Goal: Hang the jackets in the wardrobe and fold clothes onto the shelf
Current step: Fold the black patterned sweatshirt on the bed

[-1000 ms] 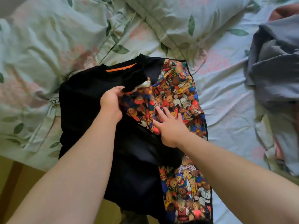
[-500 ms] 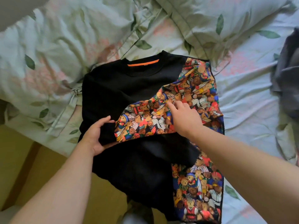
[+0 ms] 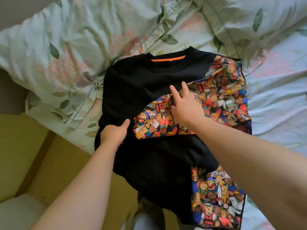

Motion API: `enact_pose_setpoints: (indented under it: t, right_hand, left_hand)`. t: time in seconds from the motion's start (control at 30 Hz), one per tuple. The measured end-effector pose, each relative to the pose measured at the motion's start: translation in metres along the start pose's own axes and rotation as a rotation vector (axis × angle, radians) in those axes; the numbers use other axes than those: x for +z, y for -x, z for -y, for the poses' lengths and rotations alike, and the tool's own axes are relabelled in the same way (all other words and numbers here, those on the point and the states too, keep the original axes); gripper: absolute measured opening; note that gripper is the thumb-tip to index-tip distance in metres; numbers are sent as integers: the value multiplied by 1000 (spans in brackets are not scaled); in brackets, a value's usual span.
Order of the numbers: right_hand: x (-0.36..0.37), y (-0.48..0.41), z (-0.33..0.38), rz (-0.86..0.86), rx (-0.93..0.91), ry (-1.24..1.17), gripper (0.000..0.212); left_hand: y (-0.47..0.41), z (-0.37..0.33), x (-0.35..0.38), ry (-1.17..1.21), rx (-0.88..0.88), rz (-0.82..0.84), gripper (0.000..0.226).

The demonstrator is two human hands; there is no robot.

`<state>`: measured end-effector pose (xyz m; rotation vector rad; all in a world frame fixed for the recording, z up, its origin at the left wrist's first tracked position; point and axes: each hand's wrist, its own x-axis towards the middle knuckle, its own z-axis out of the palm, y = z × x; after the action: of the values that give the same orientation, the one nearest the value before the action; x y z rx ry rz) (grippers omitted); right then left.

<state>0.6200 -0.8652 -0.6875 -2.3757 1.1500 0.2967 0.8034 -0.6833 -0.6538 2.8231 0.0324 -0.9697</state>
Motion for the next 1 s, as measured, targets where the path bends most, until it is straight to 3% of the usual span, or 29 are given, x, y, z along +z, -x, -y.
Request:
enact_pose_setpoints:
  t: [0.07, 0.17, 0.27, 0.37, 0.4, 0.57, 0.63, 0.77, 0.87, 1.0]
  right_hand:
    - [6, 3, 8, -24, 7, -3, 76]
    - [13, 8, 21, -75, 72, -66, 79]
    - [22, 10, 37, -138, 212, -232, 76]
    - [31, 5, 53, -148, 285, -282, 76]
    - [33, 4, 57, -123, 290, -262, 77]
    - [50, 9, 60, 54, 227, -120, 84]
    - [56, 11, 58, 89, 208, -92, 86]
    - [64, 8, 61, 84, 224, -71, 87]
    - [65, 9, 62, 91, 234, -46, 87]
    - [62, 5, 59, 131, 231, -35, 89]
  left_hand:
    - [3, 2, 0, 21, 6, 40, 43]
    - [3, 6, -1, 132, 136, -59, 28]
    - [2, 10, -2, 525, 195, -58, 25]
    - [-4, 9, -3, 1043, -12, 112, 22]
    - [-8, 10, -1, 1096, -62, 116, 22]
    - [-2, 4, 3, 594, 87, -201, 30]
    - [4, 6, 9, 489, 169, -158, 29]
    - [5, 17, 16, 311, 220, -55, 70]
    - [-2, 25, 18, 103, 328, -69, 58]
    - [-18, 23, 13, 47, 327, -159, 39]
